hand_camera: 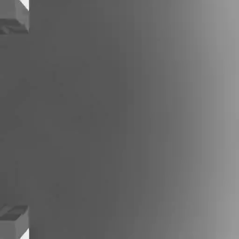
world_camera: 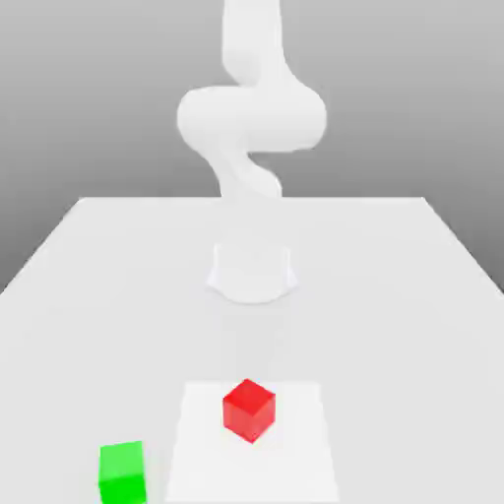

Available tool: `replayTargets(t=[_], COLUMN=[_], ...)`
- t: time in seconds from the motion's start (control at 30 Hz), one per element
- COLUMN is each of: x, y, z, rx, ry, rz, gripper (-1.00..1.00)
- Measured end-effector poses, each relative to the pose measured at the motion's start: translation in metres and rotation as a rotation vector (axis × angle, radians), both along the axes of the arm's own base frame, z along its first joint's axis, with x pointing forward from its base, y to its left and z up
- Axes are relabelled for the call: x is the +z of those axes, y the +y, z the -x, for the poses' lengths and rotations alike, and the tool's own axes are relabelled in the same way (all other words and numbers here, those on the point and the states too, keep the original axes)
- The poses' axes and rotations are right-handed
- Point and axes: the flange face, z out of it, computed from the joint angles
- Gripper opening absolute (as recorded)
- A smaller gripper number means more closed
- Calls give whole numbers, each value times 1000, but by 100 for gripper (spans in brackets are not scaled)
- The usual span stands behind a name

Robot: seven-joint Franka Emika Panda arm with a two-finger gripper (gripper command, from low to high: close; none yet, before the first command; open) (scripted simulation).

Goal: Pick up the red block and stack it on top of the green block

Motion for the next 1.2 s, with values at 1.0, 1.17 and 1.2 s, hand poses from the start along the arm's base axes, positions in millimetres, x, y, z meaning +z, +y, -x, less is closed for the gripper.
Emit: replayTargets(t=[1.0, 1.17, 1.2], x=[-513, -500, -491], y=[-1, -1, -1], z=[-5, -6, -6], rx=[778, 779, 779], ry=[674, 674, 674], rz=[302, 302, 302], gripper=[-100, -100, -100])
